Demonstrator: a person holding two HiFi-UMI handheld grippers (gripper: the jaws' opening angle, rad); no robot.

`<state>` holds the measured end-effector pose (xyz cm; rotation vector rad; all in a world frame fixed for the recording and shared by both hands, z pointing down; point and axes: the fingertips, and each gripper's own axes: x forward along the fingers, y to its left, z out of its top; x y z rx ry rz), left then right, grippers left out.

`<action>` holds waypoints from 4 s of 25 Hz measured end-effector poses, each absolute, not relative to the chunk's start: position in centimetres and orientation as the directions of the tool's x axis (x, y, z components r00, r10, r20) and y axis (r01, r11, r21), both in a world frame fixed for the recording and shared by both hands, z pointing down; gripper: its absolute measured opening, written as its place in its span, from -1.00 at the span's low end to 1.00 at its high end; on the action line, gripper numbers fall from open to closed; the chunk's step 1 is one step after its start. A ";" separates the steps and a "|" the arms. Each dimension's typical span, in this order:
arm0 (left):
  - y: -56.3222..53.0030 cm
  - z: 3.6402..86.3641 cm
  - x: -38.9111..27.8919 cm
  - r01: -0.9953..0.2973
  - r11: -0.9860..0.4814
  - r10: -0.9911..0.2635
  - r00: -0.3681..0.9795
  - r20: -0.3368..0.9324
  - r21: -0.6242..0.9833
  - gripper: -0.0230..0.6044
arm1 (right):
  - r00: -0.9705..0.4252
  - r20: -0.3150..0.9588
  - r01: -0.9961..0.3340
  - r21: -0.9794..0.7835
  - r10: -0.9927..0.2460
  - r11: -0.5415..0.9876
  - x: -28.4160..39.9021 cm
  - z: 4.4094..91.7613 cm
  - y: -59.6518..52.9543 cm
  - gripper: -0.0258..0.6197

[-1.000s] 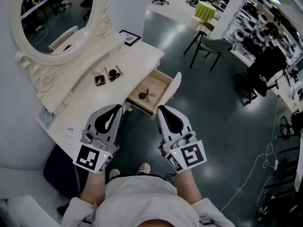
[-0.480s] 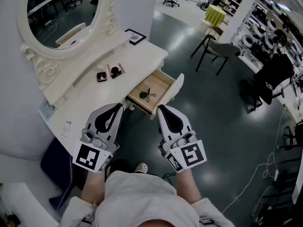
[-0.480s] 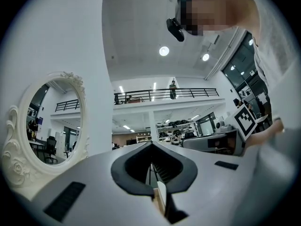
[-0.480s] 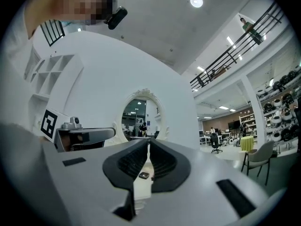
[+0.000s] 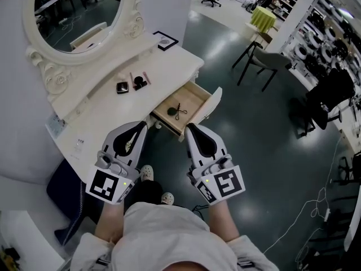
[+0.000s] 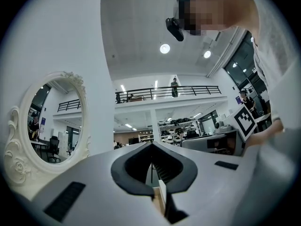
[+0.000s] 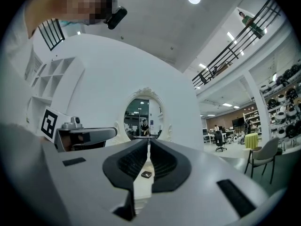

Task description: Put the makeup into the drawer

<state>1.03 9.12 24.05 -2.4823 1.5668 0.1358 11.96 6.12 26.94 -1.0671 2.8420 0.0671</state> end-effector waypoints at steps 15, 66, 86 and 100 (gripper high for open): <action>3.3 25.2 -2.2 -0.903 -0.408 -0.895 0.424 -0.137 -0.136 -0.89 | -0.731 -0.107 -0.677 -0.016 -0.674 0.736 9.9 27.3 -0.2 -0.83; -11.1 35.1 -21.1 -0.917 -0.398 -0.917 0.398 0.000 0.023 -0.89 | -0.748 0.351 -0.641 -0.158 -0.564 0.751 -11.8 45.2 -17.0 -0.83; -13.4 37.1 -22.3 -0.906 -0.423 -0.905 0.424 0.038 0.031 -0.89 | -0.719 0.524 -0.616 -0.175 -0.457 0.768 -14.6 53.4 -20.5 -0.30; -14.3 38.2 -23.4 -0.910 -0.410 -0.910 0.413 0.046 0.058 -0.89 | -0.623 0.645 -0.614 -0.050 -0.444 0.788 -15.5 58.8 -23.5 0.03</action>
